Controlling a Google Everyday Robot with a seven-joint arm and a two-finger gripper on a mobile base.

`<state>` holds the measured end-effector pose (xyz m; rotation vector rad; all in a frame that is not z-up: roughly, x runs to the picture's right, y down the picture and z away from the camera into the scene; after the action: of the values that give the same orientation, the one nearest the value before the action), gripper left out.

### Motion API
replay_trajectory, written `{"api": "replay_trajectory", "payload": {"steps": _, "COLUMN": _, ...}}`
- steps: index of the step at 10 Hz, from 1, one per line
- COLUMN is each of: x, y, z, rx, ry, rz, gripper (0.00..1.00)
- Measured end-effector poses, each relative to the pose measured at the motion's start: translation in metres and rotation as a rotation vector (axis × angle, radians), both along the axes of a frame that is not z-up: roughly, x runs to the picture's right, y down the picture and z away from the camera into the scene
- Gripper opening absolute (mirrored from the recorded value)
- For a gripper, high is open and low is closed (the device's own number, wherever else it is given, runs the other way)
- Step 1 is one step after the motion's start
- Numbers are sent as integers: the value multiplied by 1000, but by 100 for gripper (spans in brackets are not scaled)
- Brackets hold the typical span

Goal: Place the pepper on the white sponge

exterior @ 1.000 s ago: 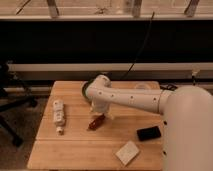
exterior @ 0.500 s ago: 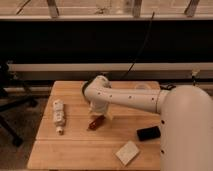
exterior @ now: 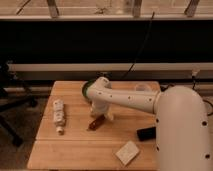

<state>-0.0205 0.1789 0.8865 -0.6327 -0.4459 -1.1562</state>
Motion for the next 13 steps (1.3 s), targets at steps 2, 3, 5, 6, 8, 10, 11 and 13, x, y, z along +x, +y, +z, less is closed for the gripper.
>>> {"api": "replay_trajectory", "payload": {"steps": 2, "x": 0, "y": 2, "z": 5, "rx": -14, "ry": -7, "rz": 21, "gripper": 69}}
{"api": "replay_trajectory", "payload": {"steps": 3, "x": 0, "y": 2, "z": 5, "rx": -13, "ry": -8, "rz": 20, "gripper": 60}}
{"api": "replay_trajectory", "payload": {"steps": 5, "x": 1, "y": -1, "z": 4, "rx": -10, "ry": -8, "rz": 21, "gripper": 39}}
{"api": "replay_trajectory", "payload": {"steps": 6, "x": 0, "y": -3, "z": 3, "rx": -7, "ry": -9, "rz": 22, "gripper": 28}}
{"api": "replay_trajectory", "payload": {"steps": 8, "x": -1, "y": -8, "z": -1, "rx": -7, "ry": -10, "rz": 27, "gripper": 11}}
{"api": "replay_trajectory", "payload": {"steps": 10, "x": 3, "y": -7, "z": -4, "rx": -12, "ry": -5, "rz": 16, "gripper": 0}}
{"api": "replay_trajectory", "payload": {"steps": 11, "x": 3, "y": -6, "z": -5, "rx": -15, "ry": -5, "rz": 15, "gripper": 0}}
{"api": "replay_trajectory", "payload": {"steps": 13, "x": 3, "y": -7, "z": -6, "rx": -15, "ry": -5, "rz": 16, "gripper": 0}}
